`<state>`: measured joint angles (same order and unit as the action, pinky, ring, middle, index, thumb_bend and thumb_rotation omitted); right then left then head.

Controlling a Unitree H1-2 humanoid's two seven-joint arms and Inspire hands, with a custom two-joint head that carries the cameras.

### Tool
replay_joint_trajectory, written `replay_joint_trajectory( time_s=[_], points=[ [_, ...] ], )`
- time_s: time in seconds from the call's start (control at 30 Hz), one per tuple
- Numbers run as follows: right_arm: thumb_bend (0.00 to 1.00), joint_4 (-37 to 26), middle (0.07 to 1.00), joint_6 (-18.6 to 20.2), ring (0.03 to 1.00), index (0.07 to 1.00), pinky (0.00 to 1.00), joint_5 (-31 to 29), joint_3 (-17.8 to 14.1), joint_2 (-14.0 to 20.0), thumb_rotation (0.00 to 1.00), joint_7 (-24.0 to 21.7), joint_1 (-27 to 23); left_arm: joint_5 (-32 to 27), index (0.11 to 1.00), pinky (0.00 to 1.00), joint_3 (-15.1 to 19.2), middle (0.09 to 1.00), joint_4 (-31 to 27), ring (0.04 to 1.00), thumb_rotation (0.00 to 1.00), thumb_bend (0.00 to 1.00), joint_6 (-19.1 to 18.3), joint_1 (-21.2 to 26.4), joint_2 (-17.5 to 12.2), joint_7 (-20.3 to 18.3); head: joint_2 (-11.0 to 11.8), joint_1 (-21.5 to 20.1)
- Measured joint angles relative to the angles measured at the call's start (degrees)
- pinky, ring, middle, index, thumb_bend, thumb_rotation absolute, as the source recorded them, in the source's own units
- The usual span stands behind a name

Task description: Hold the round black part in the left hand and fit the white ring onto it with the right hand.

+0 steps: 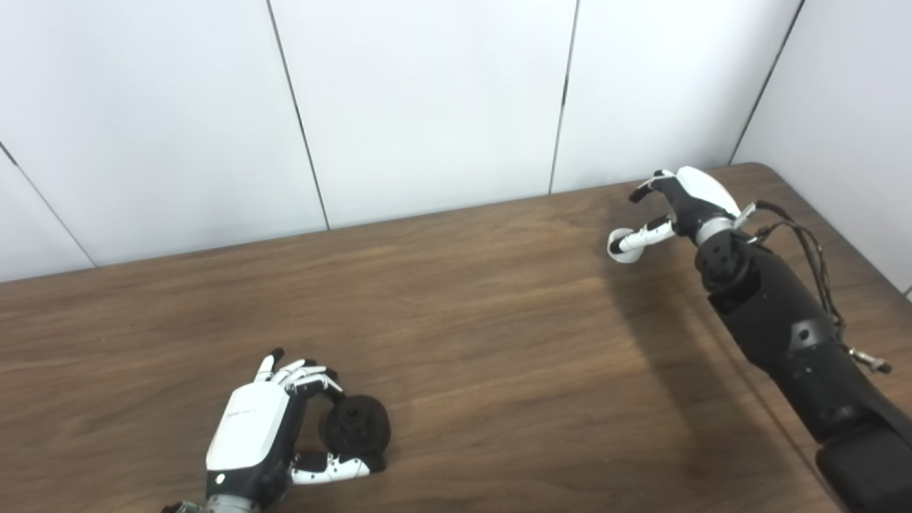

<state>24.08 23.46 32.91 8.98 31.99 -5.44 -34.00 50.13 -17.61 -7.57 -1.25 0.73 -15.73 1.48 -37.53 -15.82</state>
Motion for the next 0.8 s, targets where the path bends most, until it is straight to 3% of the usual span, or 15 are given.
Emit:
replay_joint_trajectory(
  time_s=[0.2, 0.8],
  points=[
    [0.86, 0.59, 0.936, 0.02, 1.000, 0.681, 1.00, 0.33, 1.63, 0.03, 0.22, -1.19, 0.00, 0.09, 0.485, 1.00, -0.01, 0.753, -0.02, 0.855, 0.05, 0.52, -0.15, -0.01, 0.12, 0.07, 0.35, 0.62],
    [0.85, 0.74, 0.922, 0.58, 1.000, 0.653, 0.94, 0.16, 1.84, 0.33, 0.21, -1.53, 0.18, 0.10, 0.485, 1.00, 0.02, 0.748, 0.00, 0.855, 0.05, 0.52, -0.17, 0.04, 0.13, 0.06, -0.35, -0.62]
  ],
)
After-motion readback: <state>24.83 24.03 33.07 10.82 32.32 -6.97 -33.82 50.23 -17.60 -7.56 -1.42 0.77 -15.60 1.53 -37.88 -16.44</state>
